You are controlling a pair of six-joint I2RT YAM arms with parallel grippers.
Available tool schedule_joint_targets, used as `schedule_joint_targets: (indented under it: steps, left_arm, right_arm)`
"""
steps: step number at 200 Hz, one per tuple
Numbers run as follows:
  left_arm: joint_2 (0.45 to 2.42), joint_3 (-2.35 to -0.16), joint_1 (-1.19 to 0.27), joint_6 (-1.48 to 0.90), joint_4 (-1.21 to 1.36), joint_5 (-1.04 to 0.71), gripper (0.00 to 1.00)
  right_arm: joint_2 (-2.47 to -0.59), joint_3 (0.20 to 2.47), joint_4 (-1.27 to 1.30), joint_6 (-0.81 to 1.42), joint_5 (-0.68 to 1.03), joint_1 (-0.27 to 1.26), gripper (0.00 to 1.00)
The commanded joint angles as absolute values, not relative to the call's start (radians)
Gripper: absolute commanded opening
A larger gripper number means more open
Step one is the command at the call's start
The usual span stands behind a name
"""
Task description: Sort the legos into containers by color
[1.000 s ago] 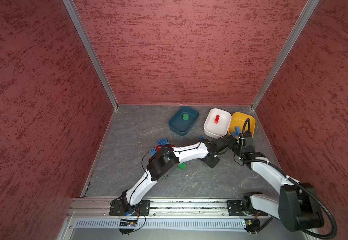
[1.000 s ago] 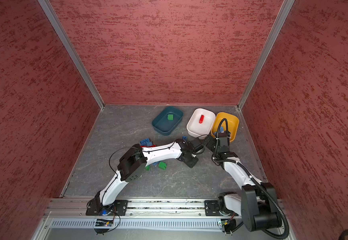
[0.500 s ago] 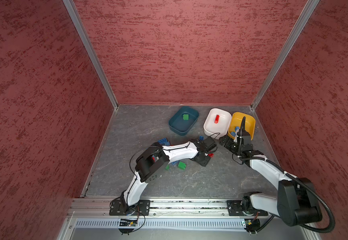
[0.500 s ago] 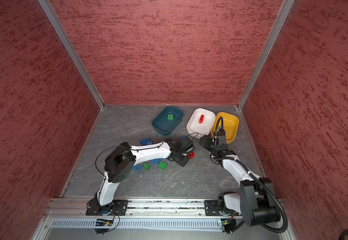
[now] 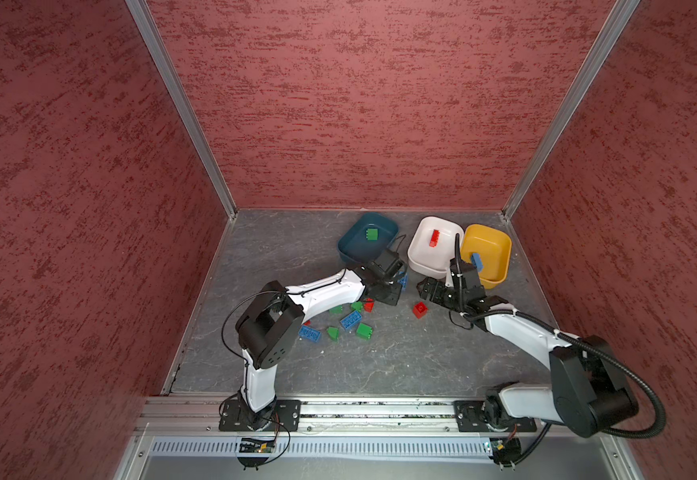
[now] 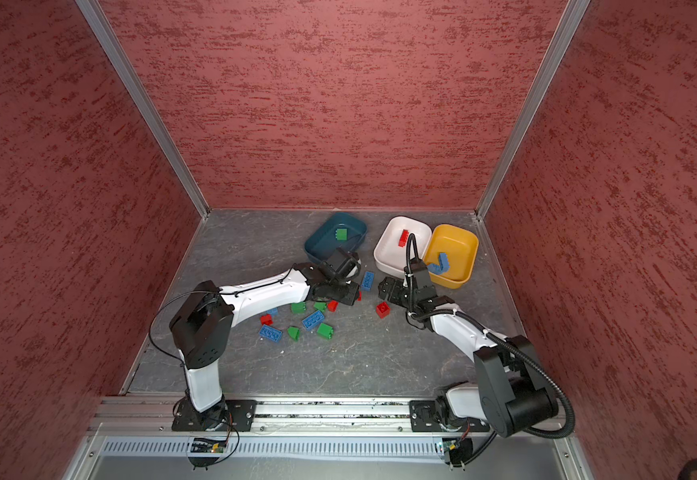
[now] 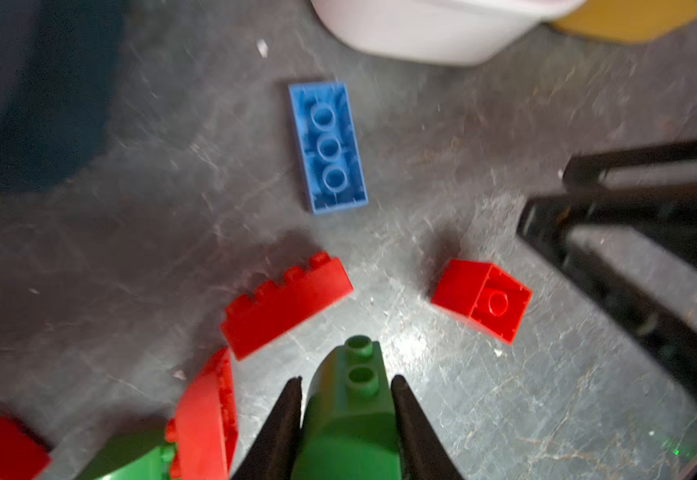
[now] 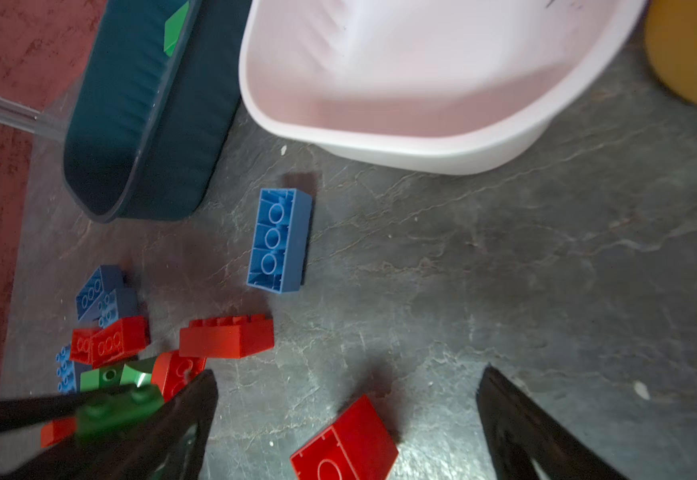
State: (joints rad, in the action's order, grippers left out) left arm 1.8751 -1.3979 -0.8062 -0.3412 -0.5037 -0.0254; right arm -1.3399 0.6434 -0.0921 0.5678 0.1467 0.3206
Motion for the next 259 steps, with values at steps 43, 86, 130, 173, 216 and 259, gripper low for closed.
schedule_joint_targets:
  steps: [43,86,130,173,216,259]
  left_arm:
    - [1.887,-1.500,-0.661,-0.321,-0.386,0.067,0.27]
    - [1.995,-1.615,-0.564,-0.325,-0.357,0.078,0.27]
    - [2.143,-1.768,-0.522,-0.300,-0.350,0.095,0.28]
    - [2.307,-1.969,-0.503,-0.297,-0.429,0.182,0.39]
    - [2.348,-2.046,-0.503,-0.284,-0.466,0.132,0.68]
    - [2.302,-1.995,-0.503,-0.302,-0.435,0.103,0.96]
  right_arm:
    - [-1.358,0.662,-0.175,0.504,0.160,0.380,0.98]
    - [-1.393,0.690,-0.204,0.470,0.199,0.415,0.96]
    - [-1.425,0.702,-0.228,0.465,0.155,0.444,0.94]
    - [-1.448,0.722,-0.260,0.449,0.098,0.480,0.84]
    - [-1.480,0.745,-0.295,0.428,0.042,0.516,0.71]
    - [-1.527,0.778,-0.336,0.415,-0.013,0.542,0.62]
